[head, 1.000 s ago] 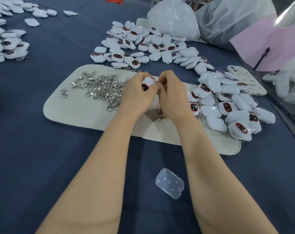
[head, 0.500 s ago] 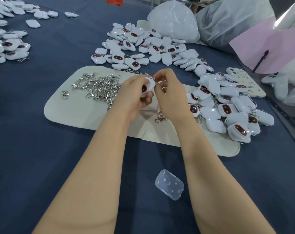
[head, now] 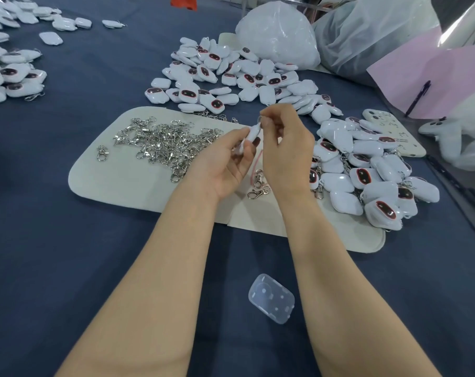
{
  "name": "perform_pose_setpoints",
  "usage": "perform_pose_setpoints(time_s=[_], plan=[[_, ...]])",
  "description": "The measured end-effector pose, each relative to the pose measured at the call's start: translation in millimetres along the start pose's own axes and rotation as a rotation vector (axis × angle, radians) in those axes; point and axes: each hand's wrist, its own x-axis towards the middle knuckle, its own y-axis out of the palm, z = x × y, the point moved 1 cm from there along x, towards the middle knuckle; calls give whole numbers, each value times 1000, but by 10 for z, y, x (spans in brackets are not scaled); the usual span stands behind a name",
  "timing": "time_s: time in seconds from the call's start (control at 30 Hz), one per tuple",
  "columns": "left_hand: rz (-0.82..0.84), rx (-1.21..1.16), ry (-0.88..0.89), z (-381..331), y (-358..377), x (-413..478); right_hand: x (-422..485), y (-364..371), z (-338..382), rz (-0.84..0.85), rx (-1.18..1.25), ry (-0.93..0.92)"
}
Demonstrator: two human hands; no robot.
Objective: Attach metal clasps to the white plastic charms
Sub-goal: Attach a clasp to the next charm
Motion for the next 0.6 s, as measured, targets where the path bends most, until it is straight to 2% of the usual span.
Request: perform_pose_setpoints(time_s=[0.13,0.27,0.33,0.43,0.5,0.6], plan=[[-131,157,180,-16,-17,37,19,7,-35,123,-152,-7],[-235,570,422,-7,-58,46,30,-17,-96,261,-154,79],[-259,691,492,12,-62,67,26,-15,-124,299,-136,113],[-261,562,460,45,-41,108,7,29,-131,273,-30,202],[-258,392,380,60,-30,118,-2,69,-124,220,84,284],[-172,210,248,62,-15,97,-10,103,-103,104,185,343]])
